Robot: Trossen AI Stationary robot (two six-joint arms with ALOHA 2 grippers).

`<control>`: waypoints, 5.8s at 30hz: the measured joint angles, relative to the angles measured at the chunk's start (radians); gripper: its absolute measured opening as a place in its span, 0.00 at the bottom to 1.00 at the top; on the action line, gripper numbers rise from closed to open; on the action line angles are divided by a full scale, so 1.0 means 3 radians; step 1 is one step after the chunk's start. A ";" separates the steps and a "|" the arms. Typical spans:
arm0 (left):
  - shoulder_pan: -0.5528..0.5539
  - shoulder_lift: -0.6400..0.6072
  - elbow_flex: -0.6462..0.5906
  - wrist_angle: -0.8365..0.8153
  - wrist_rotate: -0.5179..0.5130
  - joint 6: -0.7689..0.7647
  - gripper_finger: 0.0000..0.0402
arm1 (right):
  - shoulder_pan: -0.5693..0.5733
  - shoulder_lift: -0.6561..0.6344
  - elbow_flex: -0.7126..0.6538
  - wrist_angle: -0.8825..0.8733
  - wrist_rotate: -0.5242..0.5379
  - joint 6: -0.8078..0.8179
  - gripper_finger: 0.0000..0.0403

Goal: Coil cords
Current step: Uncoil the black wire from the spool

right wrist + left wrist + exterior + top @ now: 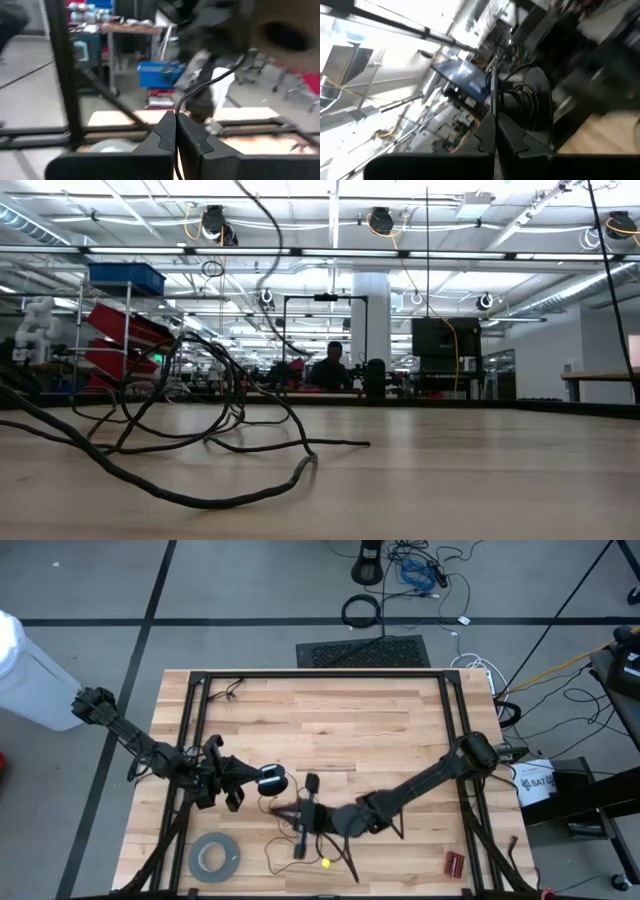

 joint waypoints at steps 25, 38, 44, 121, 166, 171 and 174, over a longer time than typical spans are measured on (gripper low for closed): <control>-0.0068 0.0061 0.0000 0.0492 0.0651 -0.0438 0.00 | -0.0261 0.0228 -0.0001 -0.0007 -0.0381 0.0089 0.00; -0.0306 -0.0057 0.0000 0.0089 -0.0519 0.0004 0.00 | 0.0264 -0.0835 0.0002 -0.2338 0.0416 0.0814 0.00; -0.0300 -0.0085 0.0000 -0.0015 -0.0934 0.0055 0.00 | 0.0520 -0.1055 0.0002 -0.3139 0.0349 0.1227 0.00; -0.0301 0.0059 0.0000 -0.0493 -0.0629 0.0013 0.00 | -0.0386 -0.1095 -0.1681 0.0881 -0.0972 -0.0352 0.35; -0.0051 0.0282 0.0000 -0.0309 -0.1007 0.0077 0.00 | -0.0362 -0.0548 -0.1051 0.0987 -0.1347 -0.0145 0.00; 0.0024 0.0426 -0.0001 0.0040 -0.1032 0.0118 0.00 | -0.0361 -0.0134 -0.0450 0.0442 -0.1294 -0.0200 0.00; -0.0002 0.0434 -0.0001 0.0140 -0.1056 0.0191 0.00 | -0.0350 -0.0014 -0.0243 0.0226 -0.1033 -0.0282 0.00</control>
